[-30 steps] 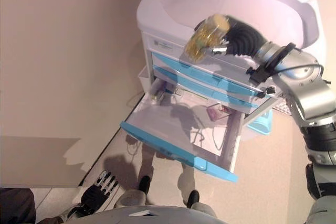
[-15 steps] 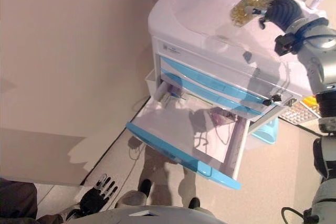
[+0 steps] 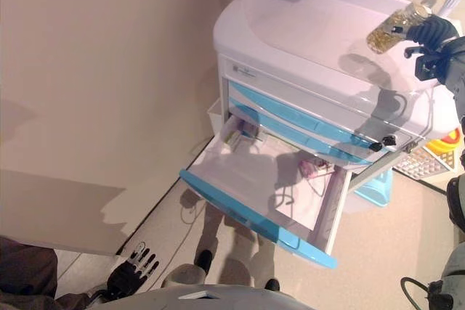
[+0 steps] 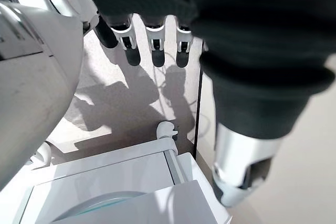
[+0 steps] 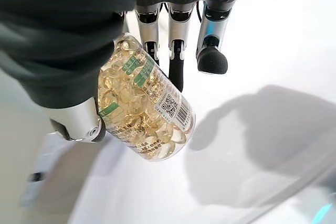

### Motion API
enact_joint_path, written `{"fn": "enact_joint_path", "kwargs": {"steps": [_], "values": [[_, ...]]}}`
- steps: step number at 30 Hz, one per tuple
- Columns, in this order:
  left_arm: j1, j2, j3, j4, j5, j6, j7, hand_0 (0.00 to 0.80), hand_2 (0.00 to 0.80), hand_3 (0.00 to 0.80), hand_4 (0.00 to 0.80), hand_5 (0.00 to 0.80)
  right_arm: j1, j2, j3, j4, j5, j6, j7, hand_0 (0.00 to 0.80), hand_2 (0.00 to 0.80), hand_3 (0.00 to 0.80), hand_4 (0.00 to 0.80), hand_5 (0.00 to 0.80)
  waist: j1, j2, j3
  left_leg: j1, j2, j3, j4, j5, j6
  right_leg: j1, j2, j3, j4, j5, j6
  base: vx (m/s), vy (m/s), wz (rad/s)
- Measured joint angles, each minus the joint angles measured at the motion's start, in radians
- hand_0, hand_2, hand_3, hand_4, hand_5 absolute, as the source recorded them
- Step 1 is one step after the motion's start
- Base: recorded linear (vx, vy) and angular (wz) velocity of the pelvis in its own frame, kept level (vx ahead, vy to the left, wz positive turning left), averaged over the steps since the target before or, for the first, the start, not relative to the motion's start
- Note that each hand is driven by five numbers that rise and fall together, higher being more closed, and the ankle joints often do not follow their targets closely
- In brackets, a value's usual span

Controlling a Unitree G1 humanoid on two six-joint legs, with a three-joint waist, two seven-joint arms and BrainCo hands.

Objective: Open the drawer and pick up the medicine

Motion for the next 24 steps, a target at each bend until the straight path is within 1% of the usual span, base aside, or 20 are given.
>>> {"fn": "enact_joint_path", "kwargs": {"steps": [2, 5, 9, 10, 14, 19, 20, 21, 24], "values": [[0.0, 0.001, 0.0, 0.0, 0.0, 0.013, 0.0, 0.0, 0.0, 0.0, 0.0, 0.0, -0.002, 0.0, 0.008, 0.064, -0.05, 0.0, 0.004, 0.8, 0.8, 0.8, 0.8, 0.8, 0.008, 0.0, 0.0, 0.0, 0.0, 0.0, 0.0, 0.0, 0.0, 0.001, 0.0, -0.001, 0.0, 0.0, 0.0, 0.0, 0.0, 0.0], [0.004, 0.002, -0.001, 0.0, 0.0, 0.014, 0.0, 0.0, 0.0, 0.0, 0.0, 0.0, -0.012, 0.002, 0.039, 0.131, -0.11, -0.002, 0.025, 0.8, 0.8, 0.8, 0.8, 0.8, 0.015, 0.0, 0.0, 0.001, 0.0, -0.002, 0.0, 0.0, 0.0, 0.001, 0.0, -0.002, 0.0, 0.0, 0.0, 0.0, 0.0, 0.0], [0.0, 0.015, -0.008, 0.001, 0.0, 0.015, -0.001, 0.0, 0.0, 0.0, 0.0, 0.0, -0.017, 0.008, 0.048, 0.205, -0.17, -0.012, 0.044, 0.8, 0.8, 0.8, 0.8, 0.8, 0.028, 0.004, -0.002, 0.012, -0.001, -0.005, -0.001, 0.0, 0.0, 0.015, 0.0, -0.005, 0.0, 0.0, 0.0, 0.004, -0.001, 0.01], [-0.003, 0.019, -0.008, 0.0, 0.0, 0.015, -0.001, 0.0, 0.0, 0.0, 0.0, 0.0, -0.018, 0.008, 0.049, 0.218, -0.193, -0.014, 0.044, 0.8, 0.8, 0.8, 0.8, 0.8, 0.032, 0.006, -0.003, 0.013, -0.001, -0.008, -0.001, 0.0, 0.0, 0.015, 0.0, -0.007, 0.0, 0.0, 0.0, 0.014, -0.002, 0.06], [0.001, 0.033, -0.009, 0.001, 0.0, 0.015, -0.002, 0.0, 0.0, 0.0, 0.0, 0.0, -0.023, 0.009, 0.082, 0.234, -0.263, -0.055, 0.05, 0.8, 0.8, 0.8, 0.8, 0.8, 0.042, 0.013, -0.007, 0.012, -0.001, -0.009, 0.0, 0.0, 0.0, 0.015, -0.001, -0.007, 0.0, 0.0, 0.0, 0.003, 0.0, 0.01], [0.001, 0.034, -0.009, 0.001, 0.0, 0.017, -0.005, 0.0, 0.0, 0.0, 0.0, 0.0, -0.029, 0.009, 0.096, 0.246, -0.285, -0.07, 0.055, 0.8, 0.8, 0.8, 0.8, 0.8, 0.049, 0.016, -0.009, 0.013, -0.002, -0.013, 0.002, 0.0, 0.0, 0.016, -0.001, -0.007, 0.0, 0.0, 0.0, 0.0, 0.0, 0.0], [0.001, 0.034, -0.009, 0.001, 0.0, 0.018, -0.005, 0.0, 0.0, 0.0, 0.0, 0.0, -0.029, 0.009, 0.096, 0.247, -0.286, -0.07, 0.055, 0.267, 0.267, 0.267, 0.267, 0.267, 0.05, 0.016, -0.009, 0.013, -0.002, -0.014, 0.002, 0.0, 0.0, 0.017, -0.001, -0.007, 0.0, 0.0, 0.0, 0.0, 0.0, 0.0], [0.001, 0.034, -0.009, 0.001, 0.0, 0.019, -0.005, 0.0, 0.0, 0.0, 0.0, 0.0, -0.029, 0.009, 0.096, 0.248, -0.288, -0.07, 0.053, 0.0, 0.0, 0.0, 0.0, 0.0, 0.051, 0.016, -0.009, 0.013, -0.003, -0.014, 0.002, 0.0, 0.0, 0.017, -0.001, -0.007, 0.0, 0.0, 0.0, 0.0, 0.0, 0.0], [0.001, 0.034, -0.009, 0.001, 0.0, 0.021, -0.005, 0.0, 0.0, 0.0, 0.0, 0.0, -0.029, 0.009, 0.096, 0.265, -0.297, -0.07, 0.044, 0.0, 0.0, 0.0, 0.0, 0.0, 0.056, 0.016, -0.009, 0.016, -0.003, -0.015, 0.002, 0.0, 0.0, 0.023, -0.001, -0.009, 0.0, 0.0, 0.0, 0.0, 0.0, 0.02]]}}
